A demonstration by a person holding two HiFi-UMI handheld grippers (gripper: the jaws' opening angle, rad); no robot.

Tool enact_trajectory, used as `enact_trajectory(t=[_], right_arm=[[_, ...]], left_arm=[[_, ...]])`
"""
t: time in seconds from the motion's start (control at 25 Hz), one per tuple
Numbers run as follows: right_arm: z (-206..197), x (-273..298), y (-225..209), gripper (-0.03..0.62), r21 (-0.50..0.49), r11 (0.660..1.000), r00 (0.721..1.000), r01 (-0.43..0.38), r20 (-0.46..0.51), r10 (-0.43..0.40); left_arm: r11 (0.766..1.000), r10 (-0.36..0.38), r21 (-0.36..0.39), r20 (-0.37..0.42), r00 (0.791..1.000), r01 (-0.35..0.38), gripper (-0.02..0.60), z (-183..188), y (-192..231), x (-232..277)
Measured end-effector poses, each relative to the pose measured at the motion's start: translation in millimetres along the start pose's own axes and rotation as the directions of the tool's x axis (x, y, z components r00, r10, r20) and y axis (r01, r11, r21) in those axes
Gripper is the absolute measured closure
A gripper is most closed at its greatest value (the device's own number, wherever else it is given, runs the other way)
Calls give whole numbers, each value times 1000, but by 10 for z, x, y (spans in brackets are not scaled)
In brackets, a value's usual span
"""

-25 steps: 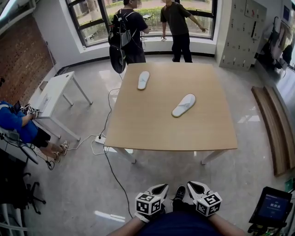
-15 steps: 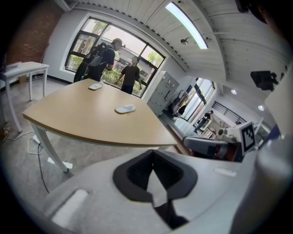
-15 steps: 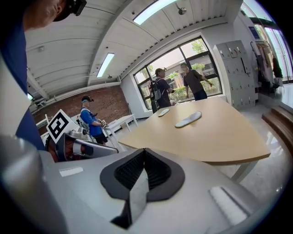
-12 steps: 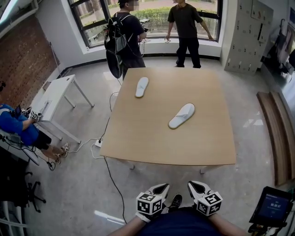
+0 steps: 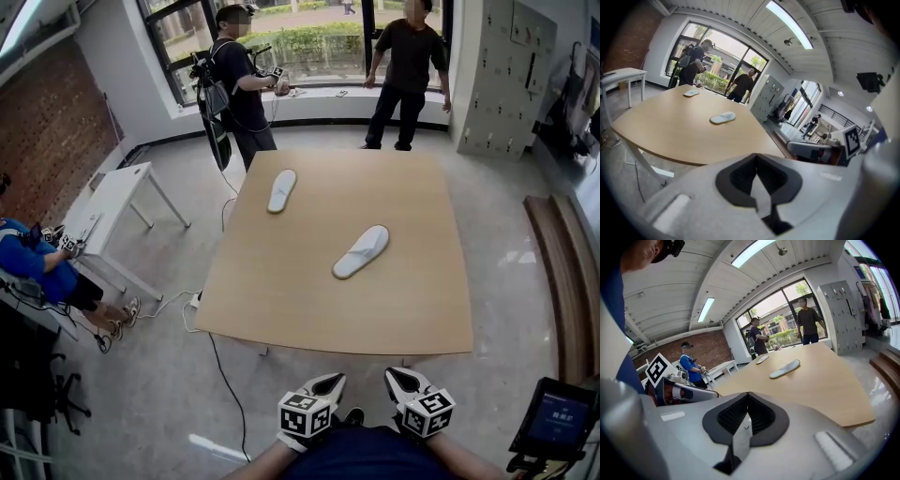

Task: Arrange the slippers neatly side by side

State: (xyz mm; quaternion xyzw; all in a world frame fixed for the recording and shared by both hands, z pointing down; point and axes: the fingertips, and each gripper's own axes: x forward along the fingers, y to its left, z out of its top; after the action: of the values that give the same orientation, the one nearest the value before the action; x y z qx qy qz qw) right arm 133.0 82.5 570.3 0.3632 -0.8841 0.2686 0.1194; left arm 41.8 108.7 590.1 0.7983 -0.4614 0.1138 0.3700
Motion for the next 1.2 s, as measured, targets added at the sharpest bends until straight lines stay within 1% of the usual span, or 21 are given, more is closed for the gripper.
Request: enact_trajectory(t=[0.24,0.4,0.48,0.6,0.76,0.96,1.2], right_arm=[[2,43,-125,585,8,1000,1000,-11,-11,11],[86,78,-222,585,19,1000,1000,11,1,-11],[57,104,-318,585,24,999,1000,22,0,-22],[61,153,-403,585,33,999,999,38,-1,-38],[174,267,-521,585,40,997,998,65,7,-65],[316,529,-722,585,56,994,995,95,20,-97],[572,666,-755,585,68,986,987,151,42,-154]], left_arm=[[1000,8,-7,2,1000,-8,578,67,5,89],[1000,3,-2,-13,1000,-3,578,108,56,185],[1000,-8,8,-19,1000,8,578,164,67,250],[999,-26,20,-27,999,26,578,261,96,329],[998,-48,28,-39,998,49,578,411,181,470],[996,-70,44,-56,996,72,578,634,379,718],[992,-104,69,-68,992,109,578,964,511,762]])
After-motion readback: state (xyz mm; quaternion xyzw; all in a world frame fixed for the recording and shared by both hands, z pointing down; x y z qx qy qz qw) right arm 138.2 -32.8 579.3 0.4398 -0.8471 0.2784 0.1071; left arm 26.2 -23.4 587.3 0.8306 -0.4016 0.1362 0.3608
